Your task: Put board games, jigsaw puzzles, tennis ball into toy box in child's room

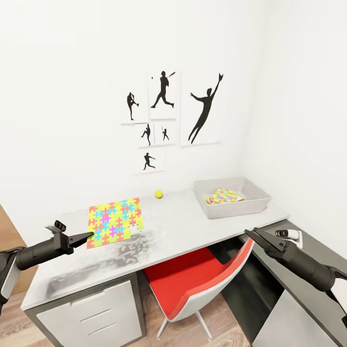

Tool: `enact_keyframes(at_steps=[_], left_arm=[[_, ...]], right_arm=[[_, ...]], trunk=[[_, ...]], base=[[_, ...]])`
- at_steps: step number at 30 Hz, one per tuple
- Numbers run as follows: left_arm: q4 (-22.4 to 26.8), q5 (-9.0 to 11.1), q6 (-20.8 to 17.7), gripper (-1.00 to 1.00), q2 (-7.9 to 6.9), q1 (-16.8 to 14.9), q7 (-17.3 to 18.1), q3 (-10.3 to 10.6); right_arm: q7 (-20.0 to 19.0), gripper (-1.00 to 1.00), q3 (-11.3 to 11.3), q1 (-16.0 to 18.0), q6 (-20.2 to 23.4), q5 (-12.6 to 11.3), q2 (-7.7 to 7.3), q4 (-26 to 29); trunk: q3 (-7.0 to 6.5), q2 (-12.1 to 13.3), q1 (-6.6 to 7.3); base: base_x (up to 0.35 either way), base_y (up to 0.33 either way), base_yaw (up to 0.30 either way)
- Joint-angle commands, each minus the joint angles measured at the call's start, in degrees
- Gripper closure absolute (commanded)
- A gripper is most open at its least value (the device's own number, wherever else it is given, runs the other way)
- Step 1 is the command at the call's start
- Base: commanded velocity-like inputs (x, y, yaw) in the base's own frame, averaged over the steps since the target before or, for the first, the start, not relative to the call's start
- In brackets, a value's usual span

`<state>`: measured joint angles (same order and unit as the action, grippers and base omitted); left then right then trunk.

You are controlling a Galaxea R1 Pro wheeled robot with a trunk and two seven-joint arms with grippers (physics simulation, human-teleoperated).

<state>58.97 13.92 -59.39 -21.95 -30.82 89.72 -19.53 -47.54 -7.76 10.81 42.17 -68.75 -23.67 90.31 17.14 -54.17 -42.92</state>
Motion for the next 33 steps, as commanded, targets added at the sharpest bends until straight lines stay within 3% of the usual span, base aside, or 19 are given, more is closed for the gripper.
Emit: enact_keyframes(at_steps=[1, 12, 33], left_arm=[[0.0, 0.0, -0.6, 1.00, -0.02, 0.0, 0.3, 0.0], [0.0, -0.1, -0.6, 1.00, -0.02, 0.0, 0.3, 0.0], [0.0, -0.1, -0.6, 1.00, -0.11, 0.0, 0.3, 0.0]], right_arm=[[0.0, -1.00, 0.0, 0.0, 0.3, -0.2, 0.01, 0.0], [0.2, -1.00, 0.1, 0.0, 0.2, 0.1, 0.03, 0.0], [0.2, -1.00, 0.0, 0.0, 0.7, -0.3, 0.03, 0.0]], trunk=[[-0.11, 0.4, 0.22], [-2.16, 4.8, 2.64], [-6.90, 13.2, 7.25]], base=[[0.000, 0.000, 0.000], [0.000, 0.000, -0.036], [0.000, 0.000, -0.244]])
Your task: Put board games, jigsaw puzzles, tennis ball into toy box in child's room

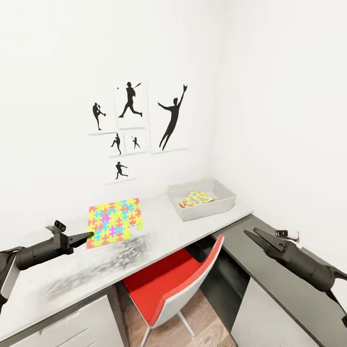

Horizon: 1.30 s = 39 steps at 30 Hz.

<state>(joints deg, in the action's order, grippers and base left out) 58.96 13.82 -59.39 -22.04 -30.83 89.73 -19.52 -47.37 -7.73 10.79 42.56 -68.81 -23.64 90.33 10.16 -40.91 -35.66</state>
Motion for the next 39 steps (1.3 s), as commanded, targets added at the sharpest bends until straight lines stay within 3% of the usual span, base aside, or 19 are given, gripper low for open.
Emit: enact_keyframes(at_steps=[1, 20, 39], left_arm=[[0.0, 0.0, -0.6, 1.00, -0.02, 0.0, 0.3, 0.0], [0.0, 0.1, -0.6, 1.00, -0.10, 0.0, 0.3, -0.4], [0.0, -0.1, -0.6, 1.00, -1.07, 0.0, 0.3, -0.5]], right_arm=[[0.0, -1.00, 0.0, 0.1, 0.3, -0.2, -0.01, 0.0], [0.0, -1.00, 0.0, 0.1, 0.4, -0.2, -0.03, 0.0], [1.4, -1.00, 0.1, 0.1, 0.2, 0.5, -0.11, 0.0]], trunk=[[-0.14, 0.3, 0.21], [-4.40, 8.0, 4.38], [-8.47, 15.6, 8.56]], base=[[0.000, 0.000, -0.255], [0.000, 0.000, -0.256], [0.000, 0.000, -0.244]])
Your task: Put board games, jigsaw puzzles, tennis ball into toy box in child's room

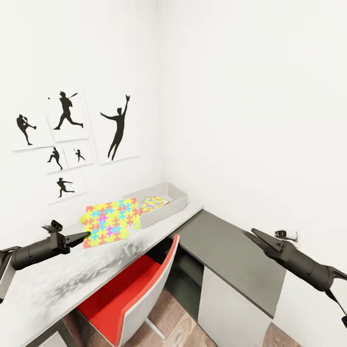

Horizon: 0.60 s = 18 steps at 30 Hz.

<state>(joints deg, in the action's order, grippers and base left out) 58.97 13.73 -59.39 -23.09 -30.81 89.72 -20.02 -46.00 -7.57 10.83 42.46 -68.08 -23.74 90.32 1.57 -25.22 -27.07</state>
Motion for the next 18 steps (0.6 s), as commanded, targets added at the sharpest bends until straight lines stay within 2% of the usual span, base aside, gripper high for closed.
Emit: enact_keyframes(at_steps=[1, 6, 9, 11, 15, 18], left_arm=[[0.0, -0.1, -0.6, 1.00, -0.02, 0.0, 0.3, 0.0], [0.0, -0.2, -0.6, 1.00, -0.02, 0.0, 0.3, -0.1], [0.0, -0.2, -0.6, 1.00, -0.02, 0.0, 0.3, -0.1], [0.0, -0.2, -0.6, 1.00, -0.02, 0.0, 0.3, 0.0], [0.1, -0.2, -0.6, 1.00, -0.02, 0.1, 0.3, -0.1], [0.3, -0.2, -0.5, 1.00, 0.00, 0.3, 0.3, -1.4]], right_arm=[[1.3, -1.00, 0.0, 0.1, 0.4, -0.1, -0.04, 0.0], [12.5, -1.00, -0.3, 0.1, 2.0, 0.3, -0.05, 0.3], [19.0, -1.00, -0.4, 0.1, 3.0, 0.3, 0.04, 0.3], [20.8, -1.00, -0.3, 0.1, 3.3, 0.3, 0.02, 0.3], [21.6, -1.00, -0.2, 0.1, 3.4, 0.3, 0.03, 0.4], [21.8, -1.00, -0.2, 0.1, 3.4, 0.3, 0.04, 0.4]], trunk=[[-0.06, 0.3, 0.19], [-0.97, 2.3, 1.29], [-0.98, 2.3, 1.29], [-0.98, 2.3, 1.29], [-0.98, 2.3, 1.29], [-0.98, 2.3, 1.29]], base=[[0.000, 0.000, -0.067], [0.000, 0.000, -0.022], [0.000, 0.000, -0.004], [0.000, 0.000, -0.001], [0.000, 0.000, 0.000], [0.000, 0.000, 0.000]])
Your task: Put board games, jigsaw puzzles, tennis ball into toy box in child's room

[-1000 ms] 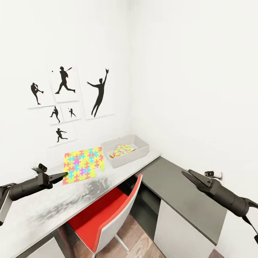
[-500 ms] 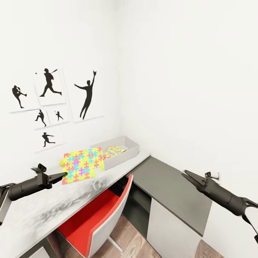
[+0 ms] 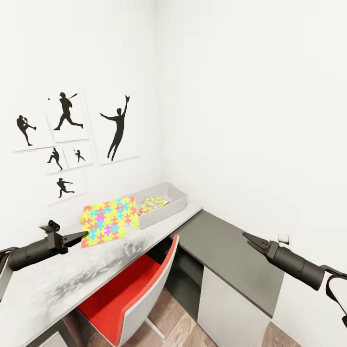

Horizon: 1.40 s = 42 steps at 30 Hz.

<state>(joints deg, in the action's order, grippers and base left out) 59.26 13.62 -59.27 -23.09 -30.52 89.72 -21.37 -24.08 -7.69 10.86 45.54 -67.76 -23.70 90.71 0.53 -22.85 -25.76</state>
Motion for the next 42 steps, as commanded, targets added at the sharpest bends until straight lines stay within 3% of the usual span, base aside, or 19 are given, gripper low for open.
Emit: enact_keyframes(at_steps=[1, 4, 9, 33, 42], left_arm=[[0.0, 0.0, -0.6, 1.00, 0.01, 0.0, 0.3, -0.3], [0.0, 0.2, -0.5, 1.00, 0.15, 0.1, 0.3, -2.0], [0.0, 0.2, -0.4, 1.00, 0.19, 0.1, 0.3, -2.8], [0.0, 0.2, -0.3, 1.00, 0.30, 0.1, 0.3, -2.9], [0.0, 0.3, -0.3, 1.00, 0.31, 0.1, 0.3, -3.0]], right_arm=[[-0.1, -1.00, -0.1, 0.0, 0.3, 0.0, 0.00, 0.0], [-0.2, -1.00, -0.1, 0.0, 0.1, 0.0, 0.03, 0.0], [-0.3, -1.00, -0.1, 0.0, -0.1, 0.0, 0.04, 0.0], [-0.1, -1.00, -0.2, 0.0, 0.3, 0.0, 0.05, 0.0], [-0.1, -1.00, -0.2, 0.0, 0.3, -0.1, 0.05, 0.0]], trunk=[[0.06, -0.1, -0.03], [0.06, -0.1, -0.03], [0.06, -0.1, -0.03], [0.06, -0.1, -0.03], [0.06, -0.1, -0.03]], base=[[0.000, 0.000, 0.000], [0.020, 0.000, 0.000], [0.206, 0.000, 0.000], [0.282, 0.064, 0.000], [0.130, -0.004, 0.000]])
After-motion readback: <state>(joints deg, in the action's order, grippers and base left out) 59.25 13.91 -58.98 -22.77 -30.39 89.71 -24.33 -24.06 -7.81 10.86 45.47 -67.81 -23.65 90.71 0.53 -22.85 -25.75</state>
